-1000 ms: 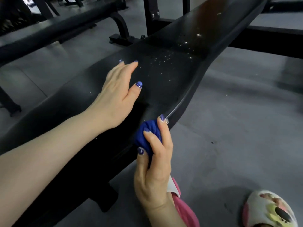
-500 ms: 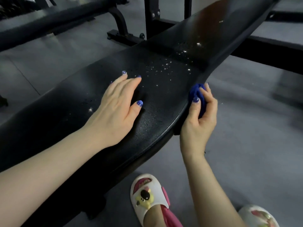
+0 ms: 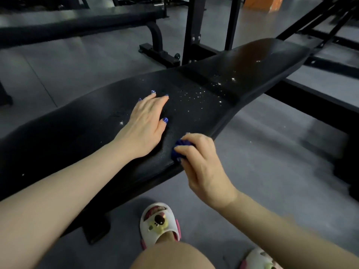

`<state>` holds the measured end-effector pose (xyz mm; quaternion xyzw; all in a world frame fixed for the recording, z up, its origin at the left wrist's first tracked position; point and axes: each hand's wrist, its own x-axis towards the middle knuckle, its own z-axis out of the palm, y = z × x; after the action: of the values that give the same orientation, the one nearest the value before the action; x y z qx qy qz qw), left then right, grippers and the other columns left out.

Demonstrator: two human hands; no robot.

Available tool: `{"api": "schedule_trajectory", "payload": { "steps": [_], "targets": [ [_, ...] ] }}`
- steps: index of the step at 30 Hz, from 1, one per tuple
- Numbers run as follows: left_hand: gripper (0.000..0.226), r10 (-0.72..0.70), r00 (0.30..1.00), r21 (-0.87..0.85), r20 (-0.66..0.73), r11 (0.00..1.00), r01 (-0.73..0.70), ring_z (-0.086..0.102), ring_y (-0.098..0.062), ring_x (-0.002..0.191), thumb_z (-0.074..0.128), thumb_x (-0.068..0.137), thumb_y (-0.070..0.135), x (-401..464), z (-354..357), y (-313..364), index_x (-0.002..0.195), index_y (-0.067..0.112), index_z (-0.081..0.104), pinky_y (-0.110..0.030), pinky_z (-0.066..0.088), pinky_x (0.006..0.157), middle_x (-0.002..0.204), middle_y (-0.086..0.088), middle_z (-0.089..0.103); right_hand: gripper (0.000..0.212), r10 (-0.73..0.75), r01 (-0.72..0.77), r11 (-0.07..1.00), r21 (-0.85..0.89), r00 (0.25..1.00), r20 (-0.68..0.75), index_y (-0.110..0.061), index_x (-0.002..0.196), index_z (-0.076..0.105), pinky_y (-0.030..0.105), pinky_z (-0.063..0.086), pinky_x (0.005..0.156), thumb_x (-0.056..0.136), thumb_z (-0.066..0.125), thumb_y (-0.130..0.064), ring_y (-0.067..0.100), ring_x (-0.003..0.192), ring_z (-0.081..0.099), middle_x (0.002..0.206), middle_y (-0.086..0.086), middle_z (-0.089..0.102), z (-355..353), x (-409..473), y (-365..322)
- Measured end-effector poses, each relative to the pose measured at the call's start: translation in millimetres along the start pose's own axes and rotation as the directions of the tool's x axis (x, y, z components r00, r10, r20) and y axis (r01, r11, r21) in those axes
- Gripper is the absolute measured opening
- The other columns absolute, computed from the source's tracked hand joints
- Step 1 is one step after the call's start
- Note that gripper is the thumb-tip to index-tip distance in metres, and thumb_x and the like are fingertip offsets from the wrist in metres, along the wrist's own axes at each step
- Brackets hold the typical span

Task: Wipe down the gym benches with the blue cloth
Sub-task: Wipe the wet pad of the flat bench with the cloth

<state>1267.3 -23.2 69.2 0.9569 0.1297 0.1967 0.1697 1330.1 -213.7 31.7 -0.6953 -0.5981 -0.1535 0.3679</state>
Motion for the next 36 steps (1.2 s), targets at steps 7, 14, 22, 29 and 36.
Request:
{"api": "schedule_trajectory", "payload": {
  "steps": [7, 14, 22, 29, 36],
  "targets": [
    [0.050, 0.036, 0.998, 0.060, 0.048, 0.997, -0.039, 0.017, -0.022, 0.147, 0.041, 0.099, 0.024, 0, 2, -4, 0.146, 0.008, 0.035, -0.048, 0.017, 0.119, 0.149, -0.007, 0.038, 0.023, -0.424, 0.437, 0.898, 0.051, 0.829, 0.364, 0.004, 0.115, 0.064, 0.043, 0.042, 0.103, 0.097, 0.055, -0.005, 0.040, 0.118, 0.051, 0.126, 0.026, 0.056, -25, 14, 38],
    [0.046, 0.066, 0.993, 0.111, 0.094, 0.991, -0.076, 0.017, -0.017, 0.147, 0.035, 0.100, 0.028, 3, 5, -7, 0.143, 0.012, 0.043, -0.039, 0.015, 0.120, 0.151, -0.003, 0.038, 0.025, -0.149, 0.174, 0.983, -0.060, 0.944, 0.293, 0.001, 0.119, 0.055, 0.043, 0.042, 0.103, 0.098, 0.047, -0.008, 0.032, 0.123, 0.047, 0.132, 0.020, 0.049, -45, 22, 88],
    [0.051, 0.031, 0.986, 0.135, 0.164, 0.989, -0.053, 0.025, -0.009, 0.142, 0.032, 0.097, 0.034, 2, 0, -5, 0.144, 0.016, 0.043, -0.022, 0.013, 0.114, 0.151, 0.004, 0.036, 0.027, -0.612, 0.631, 0.771, 0.086, 0.697, 0.375, 0.005, 0.124, 0.058, 0.047, 0.041, 0.108, 0.098, 0.054, -0.001, 0.042, 0.131, 0.046, 0.136, 0.030, 0.050, -42, 31, 122],
    [0.044, 0.077, 0.981, 0.149, 0.179, 0.983, -0.104, 0.038, -0.010, 0.130, 0.039, 0.096, 0.033, 45, 1, 7, 0.137, 0.018, 0.049, -0.025, 0.026, 0.110, 0.140, 0.007, 0.046, 0.027, -0.290, 0.284, 0.953, 0.108, 0.956, 0.050, 0.001, 0.123, 0.050, 0.047, 0.037, 0.111, 0.102, 0.045, -0.014, 0.038, 0.133, 0.043, 0.138, 0.027, 0.046, -29, 5, 154],
    [0.047, 0.127, 0.973, 0.090, 0.192, 0.985, -0.147, 0.038, -0.015, 0.132, 0.039, 0.095, 0.032, 98, 50, 35, 0.138, 0.015, 0.047, -0.036, 0.029, 0.113, 0.142, 0.002, 0.044, 0.029, -0.163, 0.108, 0.890, 0.443, 0.983, 0.089, -0.013, 0.118, 0.047, 0.014, 0.033, 0.100, 0.094, 0.057, -0.026, -0.002, 0.109, 0.046, 0.109, -0.013, 0.047, -3, 1, 143]
  ]
}}
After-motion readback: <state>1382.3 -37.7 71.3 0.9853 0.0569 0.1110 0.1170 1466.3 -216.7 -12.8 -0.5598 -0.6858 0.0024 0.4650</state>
